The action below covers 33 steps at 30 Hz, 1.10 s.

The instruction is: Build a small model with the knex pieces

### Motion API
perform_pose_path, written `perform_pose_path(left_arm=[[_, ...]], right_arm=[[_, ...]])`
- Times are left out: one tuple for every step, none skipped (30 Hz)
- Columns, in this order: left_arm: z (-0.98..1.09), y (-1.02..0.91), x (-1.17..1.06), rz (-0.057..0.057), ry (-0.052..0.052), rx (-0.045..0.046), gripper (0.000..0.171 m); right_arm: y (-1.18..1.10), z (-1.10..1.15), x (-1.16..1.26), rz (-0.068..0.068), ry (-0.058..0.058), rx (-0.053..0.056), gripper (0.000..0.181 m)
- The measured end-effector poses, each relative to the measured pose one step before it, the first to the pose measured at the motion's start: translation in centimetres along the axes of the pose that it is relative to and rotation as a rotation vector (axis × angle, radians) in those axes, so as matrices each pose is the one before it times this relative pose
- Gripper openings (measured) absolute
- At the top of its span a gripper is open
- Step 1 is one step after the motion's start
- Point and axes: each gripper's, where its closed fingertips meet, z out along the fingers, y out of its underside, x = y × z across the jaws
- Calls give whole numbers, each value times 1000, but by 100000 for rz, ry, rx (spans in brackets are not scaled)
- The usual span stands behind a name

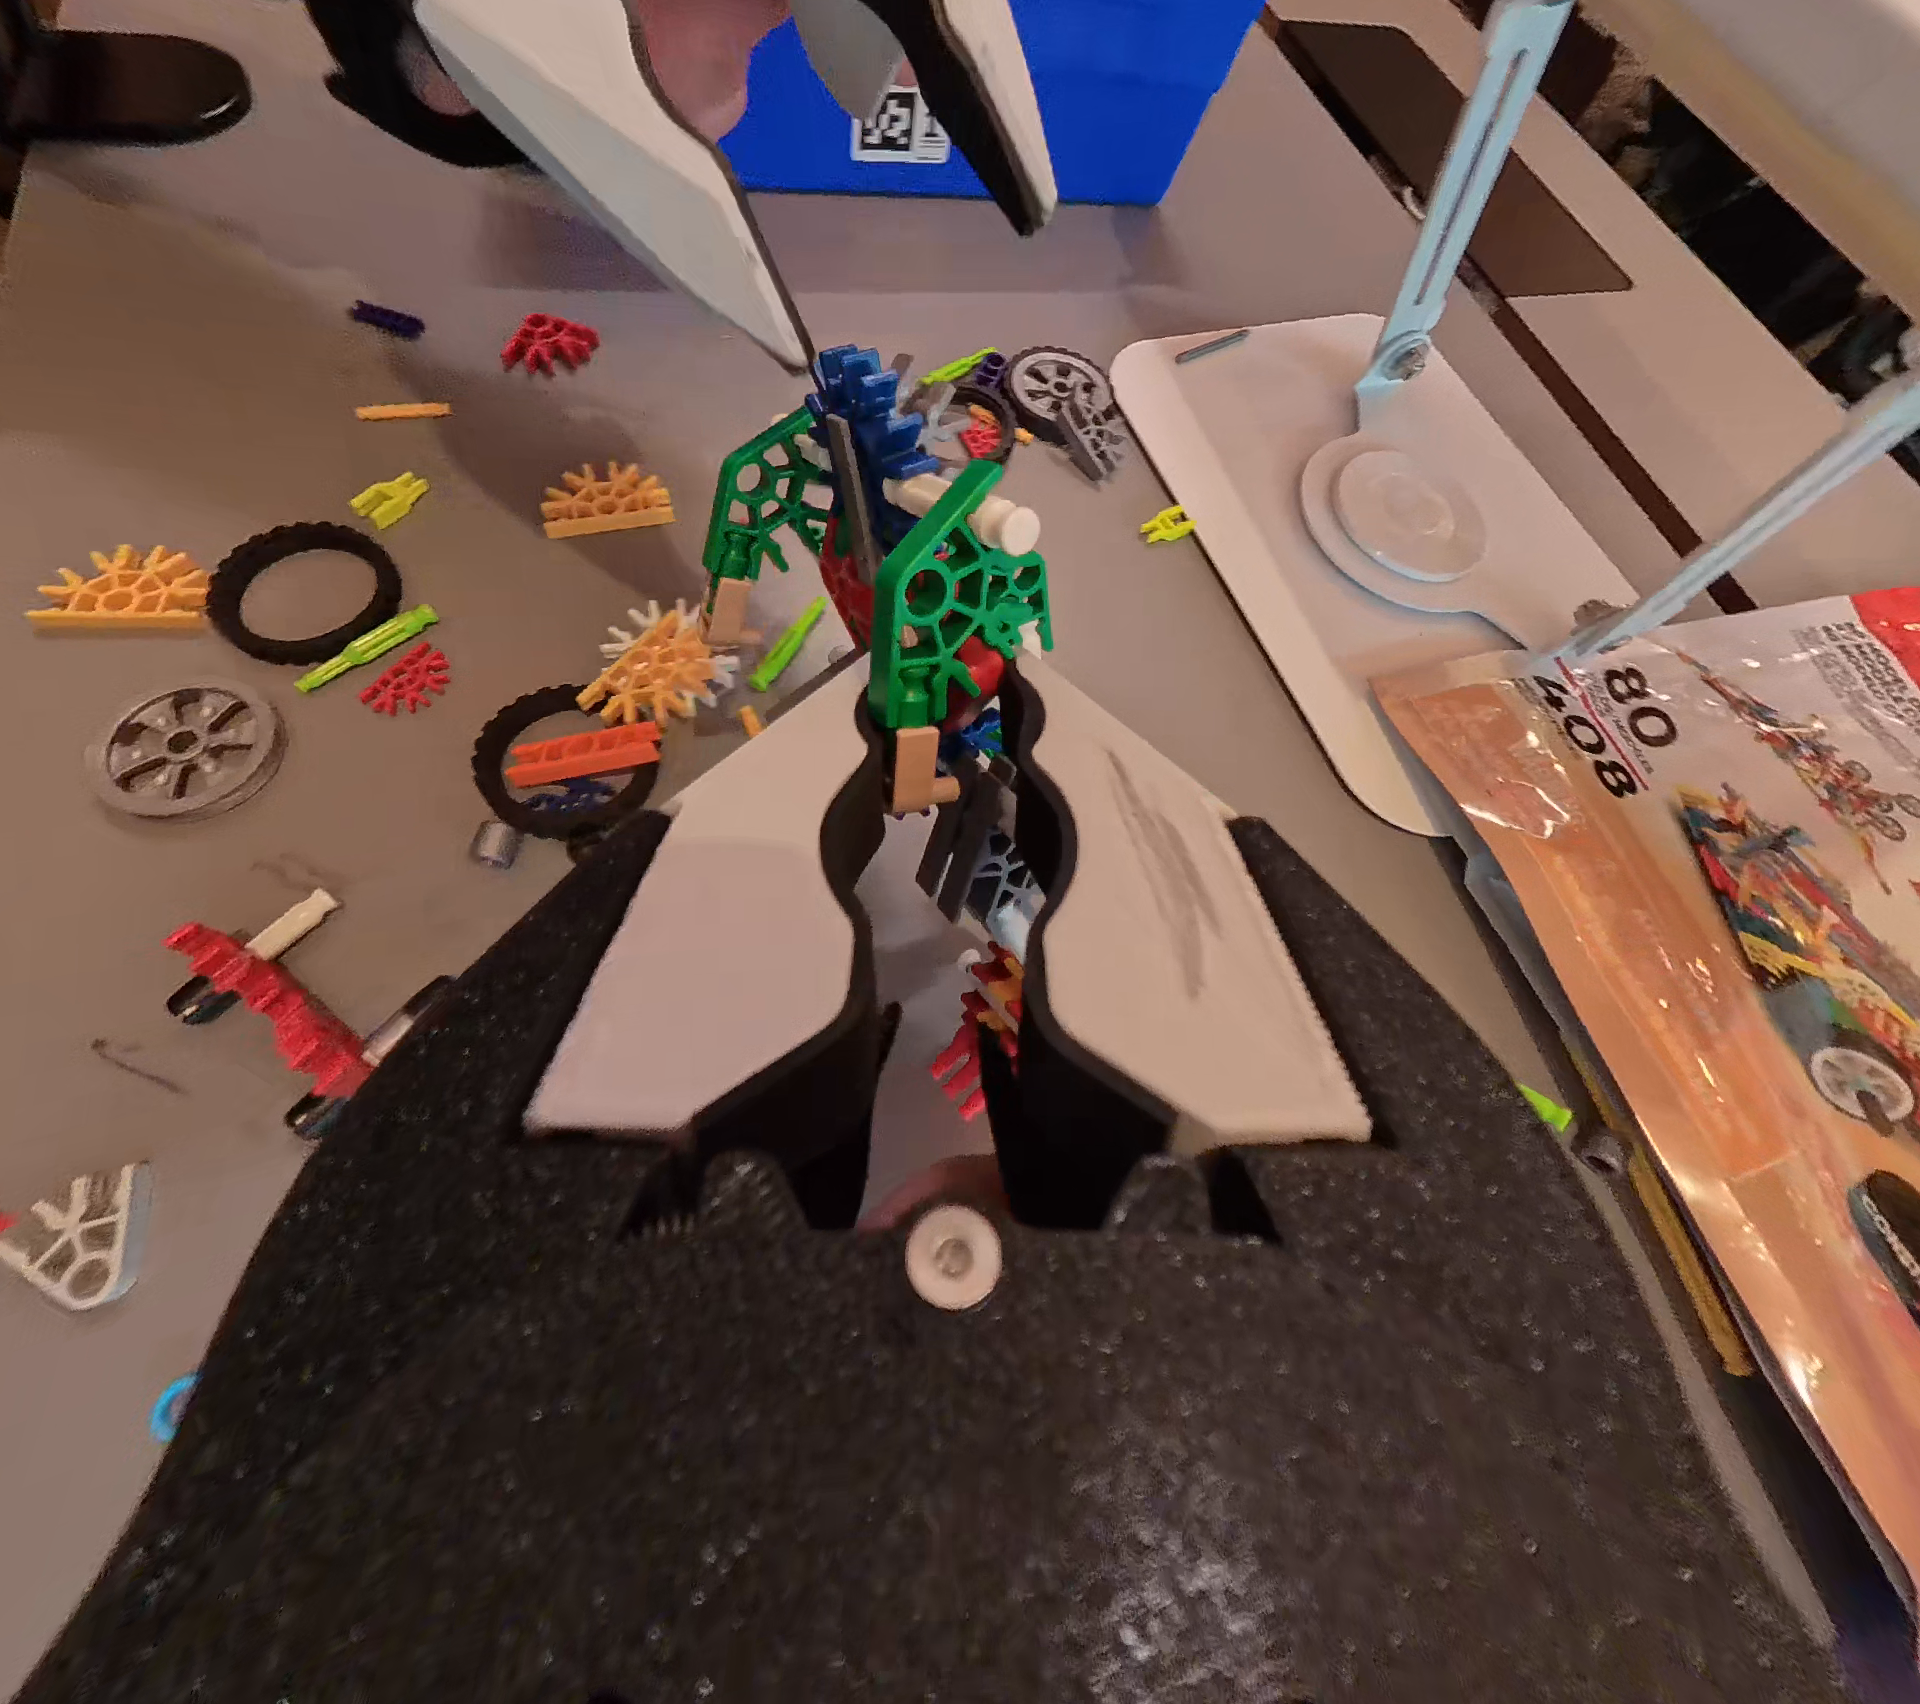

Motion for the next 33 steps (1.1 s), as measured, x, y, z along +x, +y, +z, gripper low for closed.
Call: perform_pose_path(left_arm=[[-174, 131, -566, -5548, 492, 1141, 42], [-122, 152, -467, -5760, 1028, 591, 45], [-12, 259, -316, -5640, 1532, -293, 48], [139, 514, -71, -6124, 2777, -1895, 53], [249, 735, 163, -4890, 3849, -3098, 61], [251, 536, -99, -2273, 1001, -1095, 63], [268, 467, -131, -462, -124, -815, 62], [306, 506, 72, -460, 732, -2065, 62], [273, 264, 193, -129, 897, -1345, 62], [234, 64, 173, 759, 156, -519, 60], [269, 37, 166, 956, -227, -470, 56], [313, 92, 287, 718, 750, -614, 55], [359, 319, 161, 1318, 18, -1589, 52], [287, 307, -14, 1822, -1114, -800, 47], [253, 218, -31, 759, -909, -49, 43], [233, 153, 112, -605, 295, 210, 43], [192, -9, 110, -813, 343, 1049, 40], [165, -88, 107, -45, 36, 1382, 38], [140, 0, 106, 988, -174, 736, 37], [104, -5, 167, 1759, -21, 458, 35], [73, -33, 38, 1353, -912, 188, 32], [56, -84, -38, 1144, -1351, 188, 26], [1, -199, -325, 973, -3026, 811, 16], [-84, -211, -324, 1067, -2358, 674, 14], [-109, -160, -134, 457, -394, 400, 16], [-72, -50, -207, -186, -588, -44, 18], [-29, 29, -199, 228, -769, 86, 20], [46, 173, -103, 121, -318, -609, 20], [97, 200, -12, -344, 408, -726, 20], [63, 48, 32, -356, 639, 453, 21], [21, 61, 126, -731, 1488, 263, 22], [-13, 59, 115, -1167, 1678, 65, 26], [-36, 36, 42, -1732, 1581, 31, 32]], right_arm=[[37, -54, 370, 963, 1475, 518, 18], [-41, -70, 357, 1634, 1195, 1047, 17], [-209, -114, 340, 2246, 957, 2053, 17], [-281, -95, 308, 2639, 817, 2421, 17], [-256, -54, 284, 2439, 860, 2014, 17], [-199, -19, 222, 1603, 894, 1624, 17], [-233, -27, 217, 458, 1656, 1935, 17], [-310, -19, 231, -184, 2332, 2425, 17], [-252, 42, 80, 23, 1397, 1952, 17], [-144, 94, -140, 341, 1, 1297, 17], [-37, 112, -169, 60, -123, 753, 17], [84, 99, -43, -784, 652, 168, 17], [144, 59, 98, -1364, 1186, -234, 17], [144, 38, 124, -904, 849, -334, 17], [106, 17, 24, 169, -371, -203, 17], [45, -9, 36, 923, -511, 131, 17], [-19, -21, 73, 1396, -125, 445, 17], [-16, -15, 24, 1890, -554, 49, 17], [-8, -26, -45, 1625, -1048, -328, 17], [35, -46, 19, 876, -568, -613, 17], [-5, -66, 111, 450, 167, -230, 17], [-112, -91, -52, 1039, -960, 774, 18], [-70, -15, -299, 2149, -2410, 492, 18], [93, 59, -254, 1542, -1571, -440, 18], [68, 105, -78, -384, 368, 96, 18], [72, 130, -40, -1136, 733, 56, 19], [113, 119, -35, -914, 332, -635, 19], [-2, 54, 57, -935, 836, -103, 18], [-49, 17, 109, -665, 924, 336, 18], [-15, -23, 78, -27, 202, 223, 18], [-54, -75, 118, 457, 135, 476, 17], [-110, -94, 275, 934, 913, 861, 17], [-157, -110, 338, 1374, 1132, 946, 17]])
